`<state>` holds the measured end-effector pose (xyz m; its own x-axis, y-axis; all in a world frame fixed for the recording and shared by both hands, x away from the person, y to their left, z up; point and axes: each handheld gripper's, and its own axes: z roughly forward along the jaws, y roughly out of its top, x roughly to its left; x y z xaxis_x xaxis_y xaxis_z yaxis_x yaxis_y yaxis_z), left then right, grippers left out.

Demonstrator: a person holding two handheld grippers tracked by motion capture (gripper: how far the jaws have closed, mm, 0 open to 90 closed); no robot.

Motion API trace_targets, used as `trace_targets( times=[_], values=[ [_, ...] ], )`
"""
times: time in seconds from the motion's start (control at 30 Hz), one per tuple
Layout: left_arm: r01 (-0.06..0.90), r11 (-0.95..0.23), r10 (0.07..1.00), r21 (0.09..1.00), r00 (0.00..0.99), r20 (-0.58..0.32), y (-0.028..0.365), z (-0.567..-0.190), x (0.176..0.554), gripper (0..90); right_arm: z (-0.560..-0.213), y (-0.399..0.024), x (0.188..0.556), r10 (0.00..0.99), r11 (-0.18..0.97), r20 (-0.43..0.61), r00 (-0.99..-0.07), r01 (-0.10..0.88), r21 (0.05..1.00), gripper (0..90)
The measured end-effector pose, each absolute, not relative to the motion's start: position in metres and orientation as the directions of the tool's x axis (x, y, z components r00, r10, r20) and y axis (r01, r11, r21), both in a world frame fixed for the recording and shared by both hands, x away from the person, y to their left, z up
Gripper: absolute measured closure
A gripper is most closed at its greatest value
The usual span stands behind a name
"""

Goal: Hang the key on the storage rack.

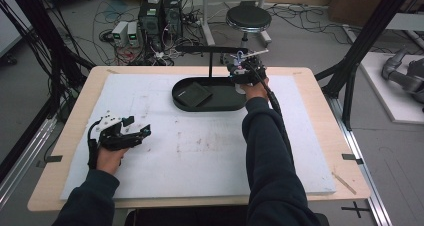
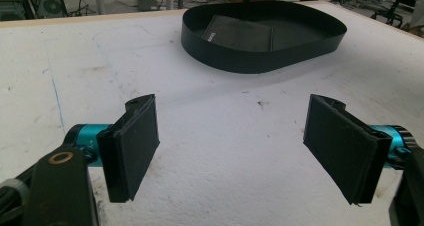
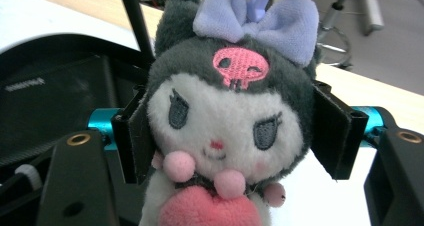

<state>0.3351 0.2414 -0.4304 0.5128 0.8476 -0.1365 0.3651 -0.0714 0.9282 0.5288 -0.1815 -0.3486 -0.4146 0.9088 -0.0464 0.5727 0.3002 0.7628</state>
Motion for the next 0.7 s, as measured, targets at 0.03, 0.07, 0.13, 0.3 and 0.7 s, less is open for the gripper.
trace_targets(
  times=[0.03, 0.07, 0.13, 0.3, 0.7],
  values=[
    [0.365, -0.073, 0.848, 0.928, 0.513, -0.135, 0.242, -0.43, 0.335, 21.9, -0.349, -0.181, 0.529, 0.906, 0.299, -0.041, -0.42, 0.57, 0.765, 28.4],
    [0.365, -0.072, 0.848, 0.928, 0.513, -0.136, 0.242, -0.43, 0.335, 21.9, -0.349, -0.181, 0.529, 0.904, 0.3, -0.039, -0.425, 0.568, 0.766, 27.6],
    [0.365, -0.072, 0.848, 0.928, 0.513, -0.136, 0.242, -0.43, 0.335, 21.9, -0.349, -0.181, 0.529, 0.9, 0.311, -0.046, -0.433, 0.565, 0.764, 26.6],
    [0.364, -0.073, 0.848, 0.928, 0.513, -0.135, 0.242, -0.43, 0.335, 21.9, -0.345, -0.184, 0.525, 0.888, 0.315, -0.031, -0.46, 0.557, 0.768, 23.4],
    [0.353, -0.039, 0.849, 0.935, 0.504, -0.155, 0.244, -0.43, 0.335, 21.6, -0.308, -0.221, 0.492, 0.828, 0.407, -0.08, -0.555, 0.498, 0.766, 23.6]
  ],
)
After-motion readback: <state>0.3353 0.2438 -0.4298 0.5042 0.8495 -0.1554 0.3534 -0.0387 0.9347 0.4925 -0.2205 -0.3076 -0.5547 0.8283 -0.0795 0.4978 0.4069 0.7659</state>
